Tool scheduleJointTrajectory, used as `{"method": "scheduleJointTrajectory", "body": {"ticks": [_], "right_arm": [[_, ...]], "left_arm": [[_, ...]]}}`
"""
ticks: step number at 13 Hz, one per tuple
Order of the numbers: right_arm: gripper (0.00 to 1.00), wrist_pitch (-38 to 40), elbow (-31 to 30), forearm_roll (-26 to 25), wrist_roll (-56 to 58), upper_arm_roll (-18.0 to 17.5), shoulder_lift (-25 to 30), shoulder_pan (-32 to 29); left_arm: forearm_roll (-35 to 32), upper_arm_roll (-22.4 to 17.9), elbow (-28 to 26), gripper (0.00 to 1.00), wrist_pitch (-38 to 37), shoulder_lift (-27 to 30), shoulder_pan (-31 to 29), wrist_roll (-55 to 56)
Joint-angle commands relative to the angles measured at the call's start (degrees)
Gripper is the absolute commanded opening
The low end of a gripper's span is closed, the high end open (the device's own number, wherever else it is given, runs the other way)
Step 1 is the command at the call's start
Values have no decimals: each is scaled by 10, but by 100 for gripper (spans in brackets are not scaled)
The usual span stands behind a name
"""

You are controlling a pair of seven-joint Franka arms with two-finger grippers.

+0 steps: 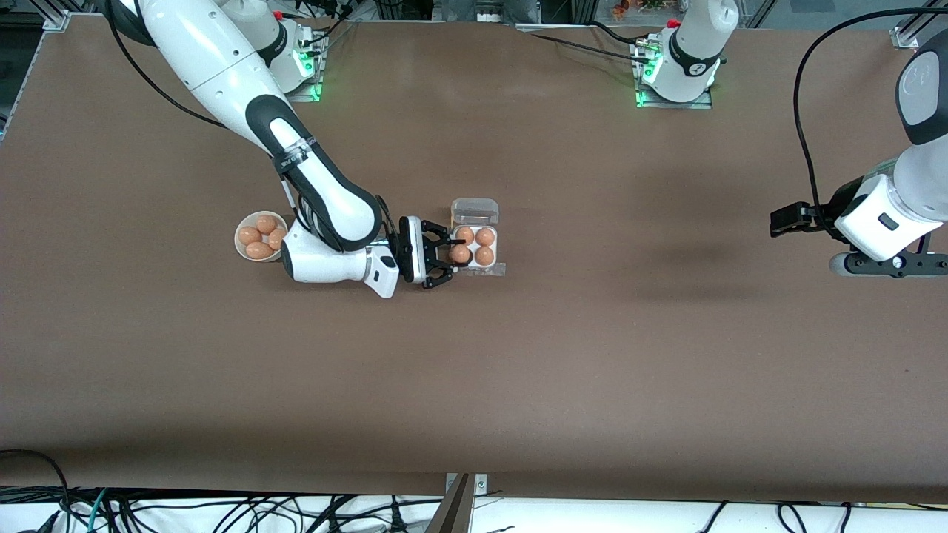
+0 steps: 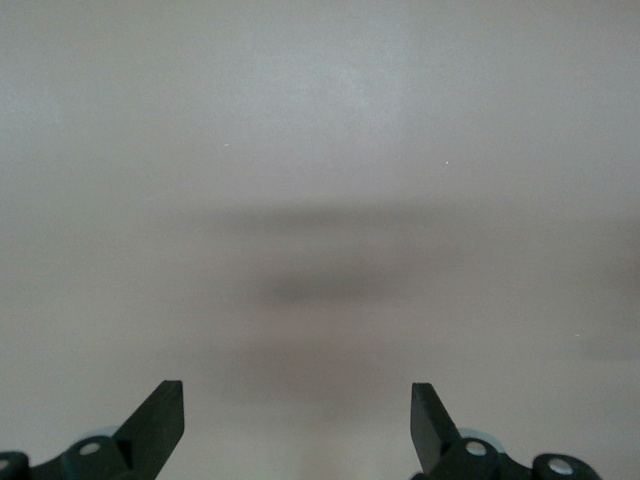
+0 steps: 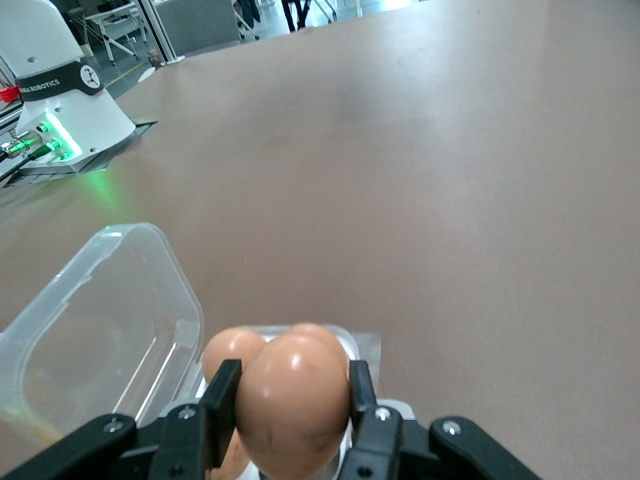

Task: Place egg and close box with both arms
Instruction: 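Lower the egg into the empty slot and open the right gripper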

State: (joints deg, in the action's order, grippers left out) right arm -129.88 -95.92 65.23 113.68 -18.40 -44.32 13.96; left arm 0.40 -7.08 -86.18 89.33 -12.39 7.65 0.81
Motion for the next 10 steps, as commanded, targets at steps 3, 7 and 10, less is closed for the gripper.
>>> {"method": "scheduleJointTrajectory", "body": {"ticks": [3, 7, 10], "right_arm": [[20, -8, 1, 19, 34, -16, -13, 5], [20, -8, 6, 20, 36, -17, -27, 9], [20, -9, 9, 20, 36, -17, -30, 9]], "left_arm": [[9, 0, 9, 100, -8, -3, -1, 2], [8, 0, 9, 100, -7, -3, 0, 3], [9, 0, 9, 100, -7, -3, 0, 3]]}}
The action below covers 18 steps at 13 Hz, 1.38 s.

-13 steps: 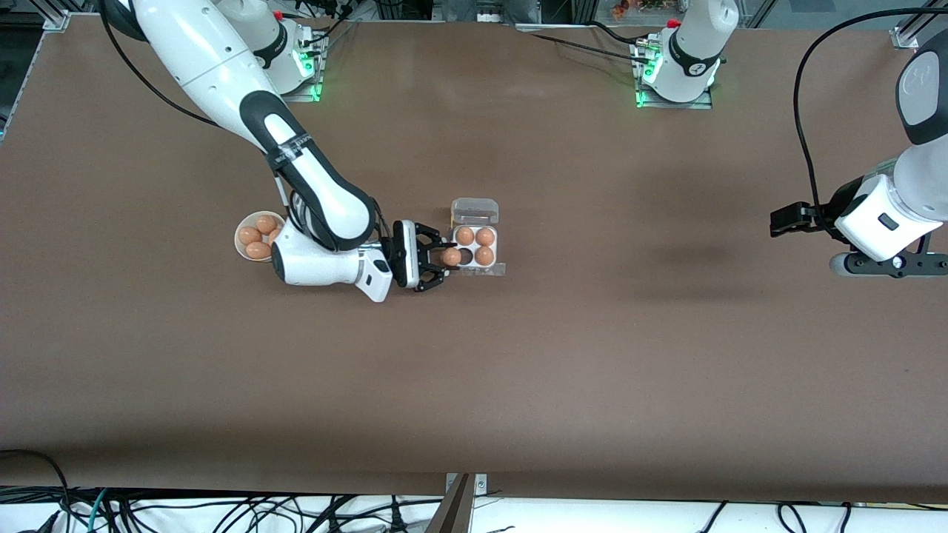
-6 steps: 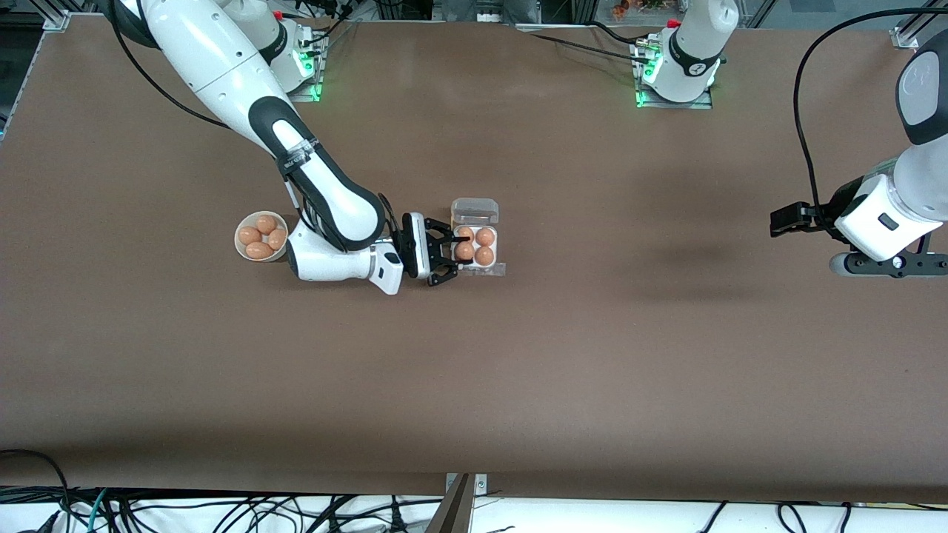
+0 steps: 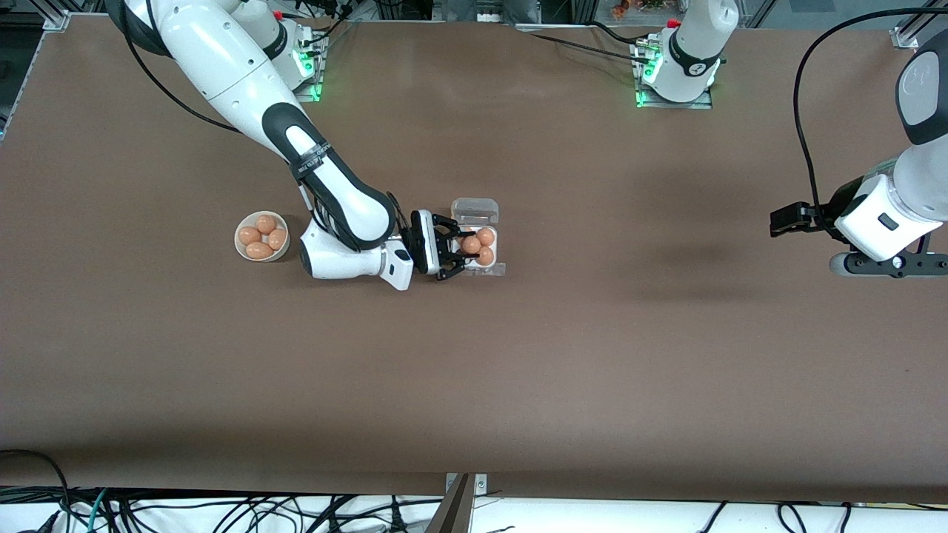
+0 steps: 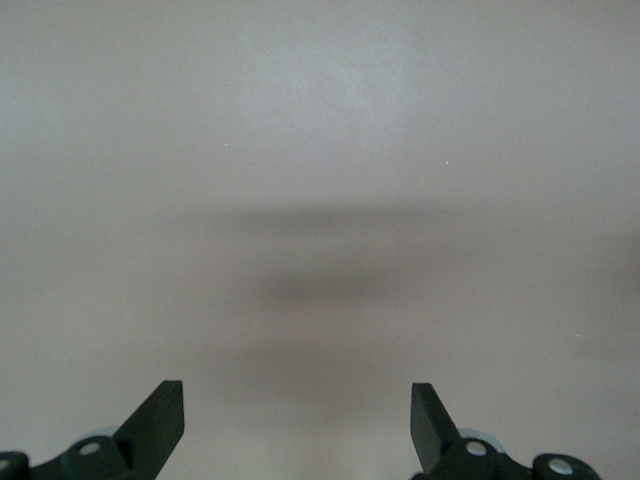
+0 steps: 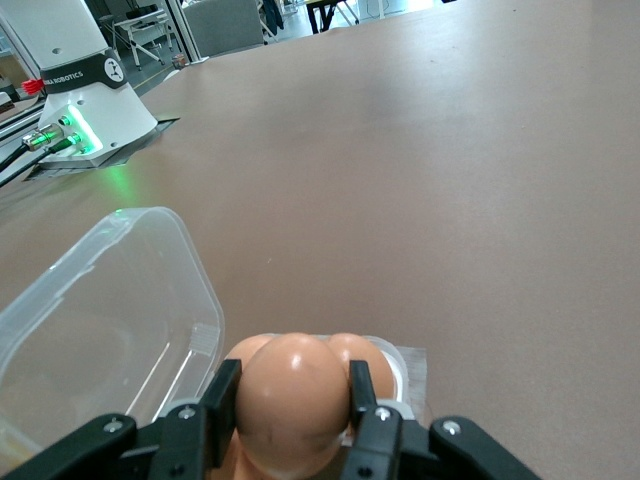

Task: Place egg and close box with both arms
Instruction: 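Withdraw the right gripper while the left gripper reaches toward the box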

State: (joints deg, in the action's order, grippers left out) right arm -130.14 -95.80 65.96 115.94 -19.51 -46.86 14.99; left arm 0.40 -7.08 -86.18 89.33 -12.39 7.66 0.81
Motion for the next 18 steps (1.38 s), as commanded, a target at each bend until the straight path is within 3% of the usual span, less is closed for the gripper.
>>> {"method": "scheduleJointTrajectory", "body": {"ticks": [1, 3, 4, 6, 10, 13, 14, 16, 18], "right_arm": [[21, -6, 9, 13, 13, -6, -6, -1], [25, -6, 11, 14, 12, -6, -14, -1], [40, -6, 11, 23, 12, -6, -16, -1], [100, -5, 12, 34, 12, -6, -15, -1], [100, -5, 39, 25, 1, -4, -8, -1], [100, 1, 47, -42, -44, 17, 32, -18], [100, 2, 47, -82, -77, 26, 55, -27], [100, 38, 42, -115, -158, 64, 90, -43], [100, 105, 42, -146, -231, 113, 114, -50]], "left_arm": [[9, 0, 9, 100, -8, -3, 0, 3], [9, 0, 9, 100, -7, -3, 0, 3], [9, 0, 9, 100, -8, -3, 0, 3], [9, 0, 9, 100, -8, -3, 0, 3], [9, 0, 9, 100, -8, -3, 1, 4], [16, 7, 10, 100, -6, -3, 4, 5], [38, 22, 12, 97, -6, -4, 7, 9], [101, 30, 10, 85, -5, -11, 8, 24], [153, 31, 12, 63, -4, -18, 14, 54]]}}
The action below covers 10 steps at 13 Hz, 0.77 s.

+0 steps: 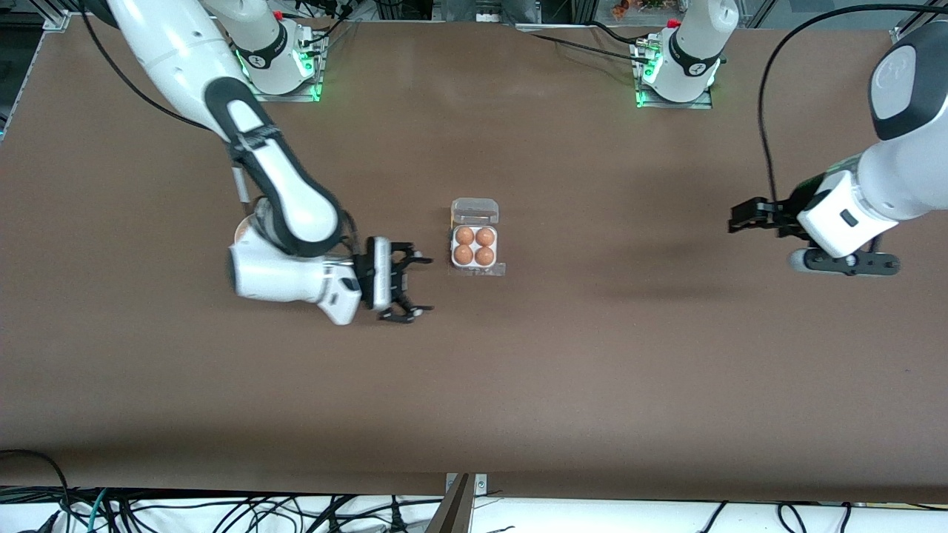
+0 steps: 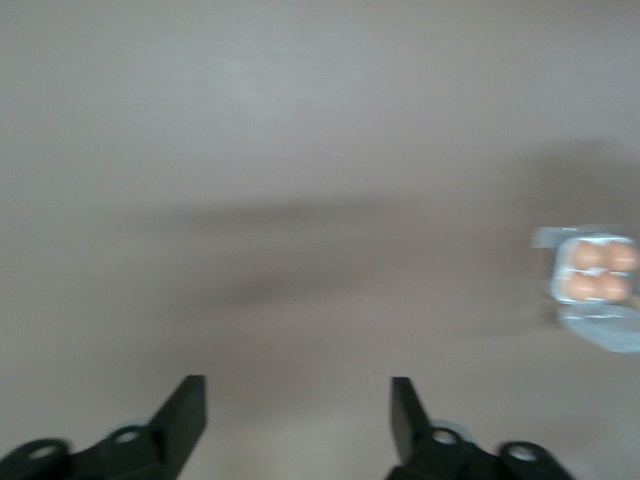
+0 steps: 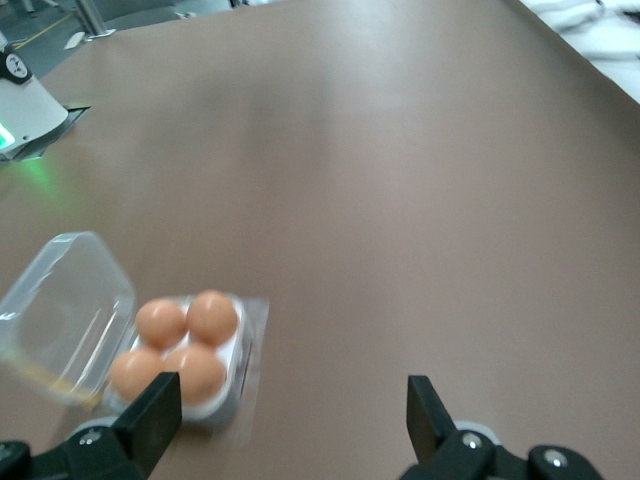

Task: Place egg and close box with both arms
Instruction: 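Withdraw the right gripper while the left gripper reaches toward the box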

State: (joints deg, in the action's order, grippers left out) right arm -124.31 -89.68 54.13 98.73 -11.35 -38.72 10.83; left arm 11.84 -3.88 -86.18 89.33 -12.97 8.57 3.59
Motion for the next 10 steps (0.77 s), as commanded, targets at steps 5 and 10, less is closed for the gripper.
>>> {"method": "scheduleJointTrajectory", "body": {"ticks": [5, 10], "right_arm": [[100, 150, 13, -218, -314, 109, 76, -17], [100, 204, 24, -369, -543, 121, 139, -21]], "left_arm": [[45, 0, 12, 30, -6, -48, 100, 91], [135, 4, 13, 23, -6, -98, 163, 148]]}}
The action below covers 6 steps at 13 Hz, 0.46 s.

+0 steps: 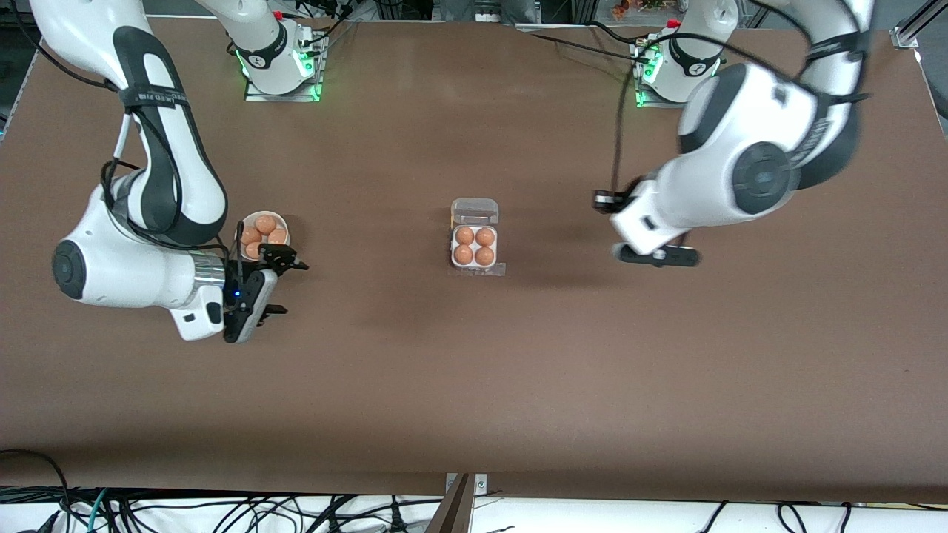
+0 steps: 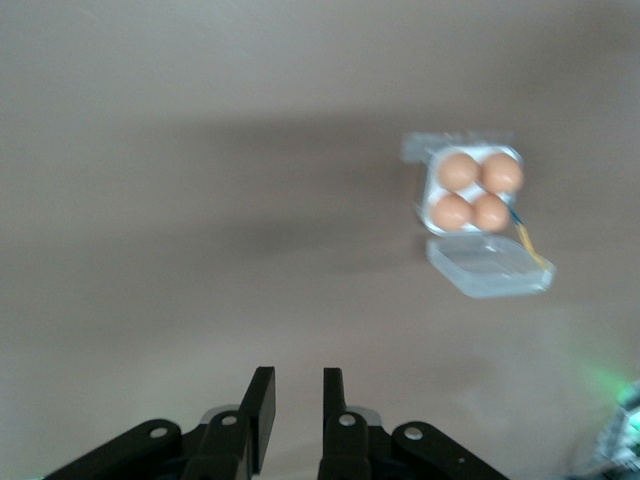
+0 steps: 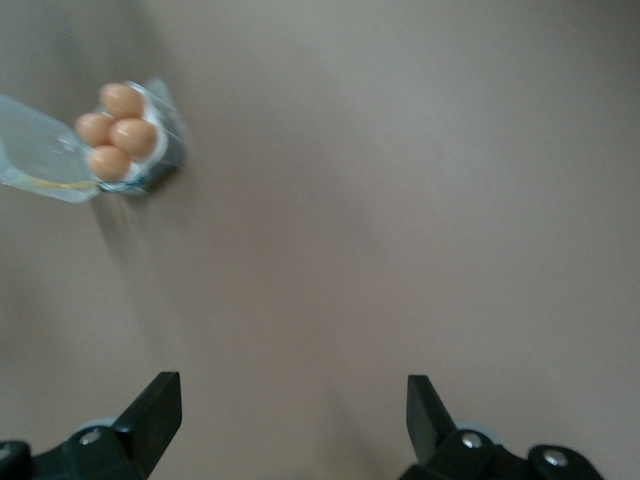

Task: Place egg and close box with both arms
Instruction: 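Withdraw the right gripper while the left gripper reaches toward the box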

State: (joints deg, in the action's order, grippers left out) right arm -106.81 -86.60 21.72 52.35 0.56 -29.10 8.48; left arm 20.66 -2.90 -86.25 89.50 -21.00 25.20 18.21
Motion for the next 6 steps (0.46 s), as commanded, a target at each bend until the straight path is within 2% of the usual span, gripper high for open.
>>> {"method": "scheduleJointTrajectory", "body": {"ticks": [1, 2, 6], "right_arm": [[100, 32, -9, -70, -120, 1, 60, 0], [100, 34, -15, -98, -164, 1, 81, -2], [100, 59, -38, -120, -305, -1, 143, -47]], "left_arm": [[68, -6, 13, 21, -7, -29, 2, 2], [82, -6, 14, 19, -6, -47, 16, 2], [112, -6, 15, 15, 37, -86, 68, 59]]}}
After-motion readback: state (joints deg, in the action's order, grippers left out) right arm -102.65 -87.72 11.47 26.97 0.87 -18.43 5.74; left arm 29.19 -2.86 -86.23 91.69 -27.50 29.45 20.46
